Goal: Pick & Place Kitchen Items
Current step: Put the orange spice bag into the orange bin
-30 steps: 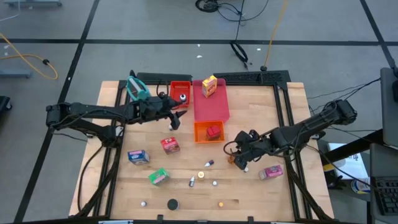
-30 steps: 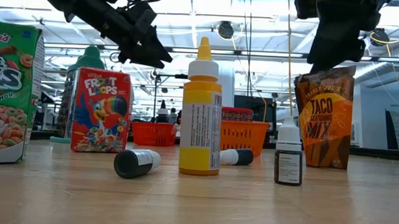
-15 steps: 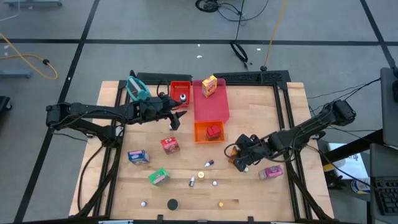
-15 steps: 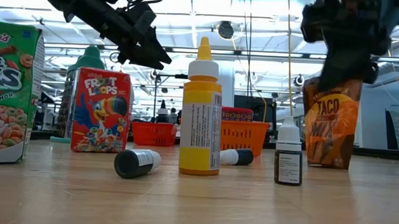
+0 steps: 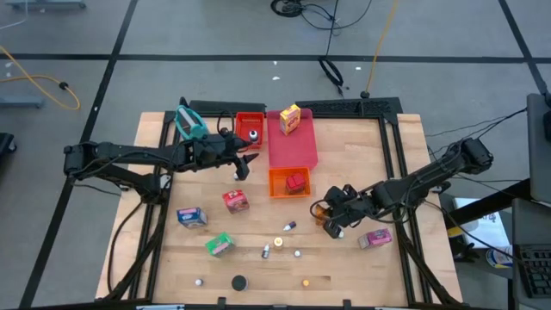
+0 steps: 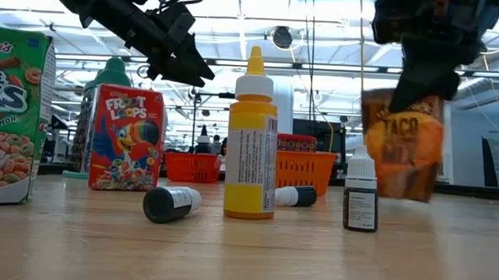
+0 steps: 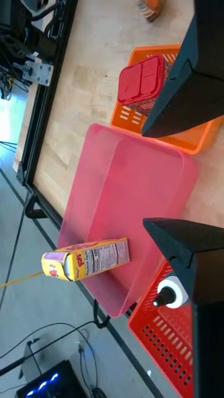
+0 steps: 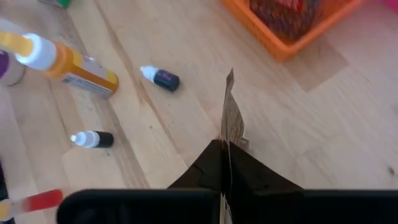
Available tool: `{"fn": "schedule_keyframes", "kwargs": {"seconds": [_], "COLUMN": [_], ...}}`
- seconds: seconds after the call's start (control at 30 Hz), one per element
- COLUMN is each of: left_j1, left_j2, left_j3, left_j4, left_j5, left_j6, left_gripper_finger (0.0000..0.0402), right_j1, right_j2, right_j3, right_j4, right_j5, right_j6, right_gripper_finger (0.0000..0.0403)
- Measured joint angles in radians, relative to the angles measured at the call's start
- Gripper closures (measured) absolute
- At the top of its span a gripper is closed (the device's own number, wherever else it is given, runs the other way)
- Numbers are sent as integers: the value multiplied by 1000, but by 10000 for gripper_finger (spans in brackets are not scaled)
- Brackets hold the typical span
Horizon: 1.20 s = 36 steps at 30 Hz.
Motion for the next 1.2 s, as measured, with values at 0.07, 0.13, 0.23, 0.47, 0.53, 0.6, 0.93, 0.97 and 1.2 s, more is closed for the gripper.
{"fn": "schedule_keyframes", "kwargs": {"seconds": [0.07,0.13,0.23,0.47,0.53,0.6,0.93,0.97,1.2], "left_j1": [0,0,-3,-26,-32,-36,-44,-44,-44], "left_j2": [0,0,0,0,0,0,0,0,18], "left_j3": [0,0,0,0,0,0,0,0,0], "left_j4": [2,6,20,94,128,165,277,278,327], "left_j5": [7,30,67,149,183,219,309,310,325], "left_j6": [0,0,6,64,82,95,117,116,115], "left_gripper_finger": [176,176,176,176,176,176,176,176,176], "right_j1": [-6,-14,-27,-89,-117,-150,-324,-338,-416], "right_j2": [-7,-12,-27,-40,-40,-40,-22,-22,-5], "right_j3": [15,40,77,162,179,185,186,186,186], "right_j4": [-3,1,-2,9,23,51,278,295,400], "right_j5": [1,2,0,1,-1,-2,-187,-194,-238], "right_j6": [-32,-74,-140,-334,-393,-443,-662,-677,-739], "right_gripper_finger": [402,402,402,402,403,403,403,403,403]}}
